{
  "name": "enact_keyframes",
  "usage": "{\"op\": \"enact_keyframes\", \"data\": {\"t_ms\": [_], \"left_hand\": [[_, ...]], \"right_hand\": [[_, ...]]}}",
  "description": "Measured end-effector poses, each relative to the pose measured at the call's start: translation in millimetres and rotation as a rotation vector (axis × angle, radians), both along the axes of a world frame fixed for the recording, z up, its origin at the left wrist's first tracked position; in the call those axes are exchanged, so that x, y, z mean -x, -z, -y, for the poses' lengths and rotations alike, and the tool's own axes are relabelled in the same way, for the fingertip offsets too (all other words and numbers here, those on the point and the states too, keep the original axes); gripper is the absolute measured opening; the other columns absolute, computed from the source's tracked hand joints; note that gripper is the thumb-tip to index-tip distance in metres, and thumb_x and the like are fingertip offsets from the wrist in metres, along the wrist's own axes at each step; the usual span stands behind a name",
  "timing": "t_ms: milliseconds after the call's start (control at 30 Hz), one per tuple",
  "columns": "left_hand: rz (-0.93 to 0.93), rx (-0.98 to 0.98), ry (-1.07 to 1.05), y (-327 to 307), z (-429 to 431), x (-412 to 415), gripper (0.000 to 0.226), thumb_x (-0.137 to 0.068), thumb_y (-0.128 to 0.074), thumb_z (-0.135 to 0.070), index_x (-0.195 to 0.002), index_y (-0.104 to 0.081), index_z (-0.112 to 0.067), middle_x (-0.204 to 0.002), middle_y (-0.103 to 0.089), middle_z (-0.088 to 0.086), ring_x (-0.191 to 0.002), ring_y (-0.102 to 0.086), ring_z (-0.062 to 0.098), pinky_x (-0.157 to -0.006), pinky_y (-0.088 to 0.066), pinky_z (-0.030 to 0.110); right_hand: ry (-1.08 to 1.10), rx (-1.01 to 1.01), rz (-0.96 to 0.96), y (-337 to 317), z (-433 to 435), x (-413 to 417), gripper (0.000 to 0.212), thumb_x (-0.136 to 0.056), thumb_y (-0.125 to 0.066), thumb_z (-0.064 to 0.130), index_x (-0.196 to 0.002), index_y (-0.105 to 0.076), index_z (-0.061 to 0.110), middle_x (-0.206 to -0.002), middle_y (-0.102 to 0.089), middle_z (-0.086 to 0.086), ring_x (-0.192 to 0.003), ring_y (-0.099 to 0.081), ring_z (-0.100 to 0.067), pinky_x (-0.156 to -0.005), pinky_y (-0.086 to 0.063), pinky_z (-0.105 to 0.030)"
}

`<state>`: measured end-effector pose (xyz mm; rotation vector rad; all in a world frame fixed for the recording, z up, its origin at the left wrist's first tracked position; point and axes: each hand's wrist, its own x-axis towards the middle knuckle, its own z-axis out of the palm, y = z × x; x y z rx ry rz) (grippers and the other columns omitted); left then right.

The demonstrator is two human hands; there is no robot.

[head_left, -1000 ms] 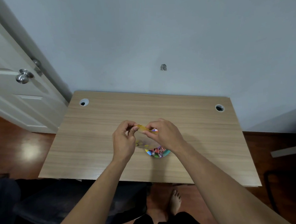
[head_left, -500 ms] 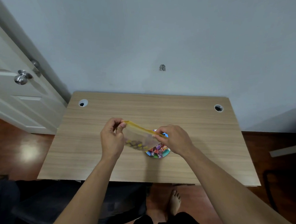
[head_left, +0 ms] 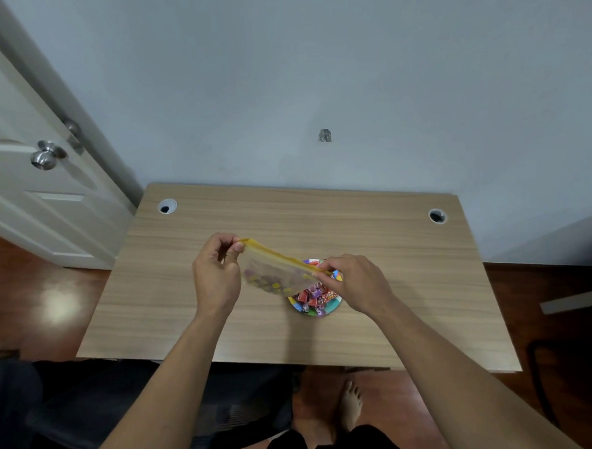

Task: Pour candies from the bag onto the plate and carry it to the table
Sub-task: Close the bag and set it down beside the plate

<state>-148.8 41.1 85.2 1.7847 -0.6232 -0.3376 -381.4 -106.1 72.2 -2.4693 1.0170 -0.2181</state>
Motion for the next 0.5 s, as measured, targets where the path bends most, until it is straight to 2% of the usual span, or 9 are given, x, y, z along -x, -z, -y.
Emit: {"op": "enact_keyframes", "data": {"t_ms": [100, 233, 400, 500], "left_hand": [[0.01, -0.001, -0.006, 1, 0, -1, 0.017, -0.1, -0.067, 0.0, -0.092, -0.071, -0.015, -0.086, -0.07, -0.003, -0.08, -0.063, 0.004, -0.076, -0.048, 0.008], [-0.01, 0.0, -0.01, 4, 0, -1, 0.016, -0.1, -0.067, 0.0, -0.093, -0.071, -0.013, -0.087, -0.069, 0.0, -0.08, -0.062, 0.005, -0.075, -0.047, 0.008], [-0.032, -0.005, -0.019, 11, 1, -9, 0.018, -0.1, -0.067, 0.0, -0.092, -0.07, -0.015, -0.083, -0.068, -0.004, -0.076, -0.061, -0.002, -0.076, -0.047, 0.009], [-0.059, -0.029, 0.001, 18, 4, -16, 0.013, -0.101, -0.067, -0.001, -0.094, -0.072, -0.011, -0.083, -0.069, -0.007, -0.074, -0.061, -0.009, -0.077, -0.048, 0.009]], "right_hand": [[0.008, 0.0, -0.01, 1, 1, 1, 0.027, -0.101, -0.066, 0.059, -0.106, -0.082, 0.039, -0.093, -0.079, 0.011, -0.09, -0.068, -0.015, -0.072, -0.053, -0.037], [0.012, -0.023, -0.034, 1, 1, 4, 0.028, -0.1, -0.067, 0.059, -0.101, -0.084, 0.036, -0.093, -0.078, 0.01, -0.087, -0.064, -0.012, -0.068, -0.045, -0.034], [-0.059, 0.0, -0.091, -2, 2, 1, 0.039, -0.102, -0.065, 0.06, -0.092, -0.084, 0.027, -0.086, -0.08, 0.005, -0.081, -0.069, -0.018, -0.066, -0.05, -0.038], [-0.107, 0.0, -0.118, -7, 6, -2, 0.039, -0.104, -0.063, 0.054, -0.09, -0.08, 0.021, -0.085, -0.078, 0.0, -0.082, -0.068, -0.025, -0.072, -0.056, -0.045]]}}
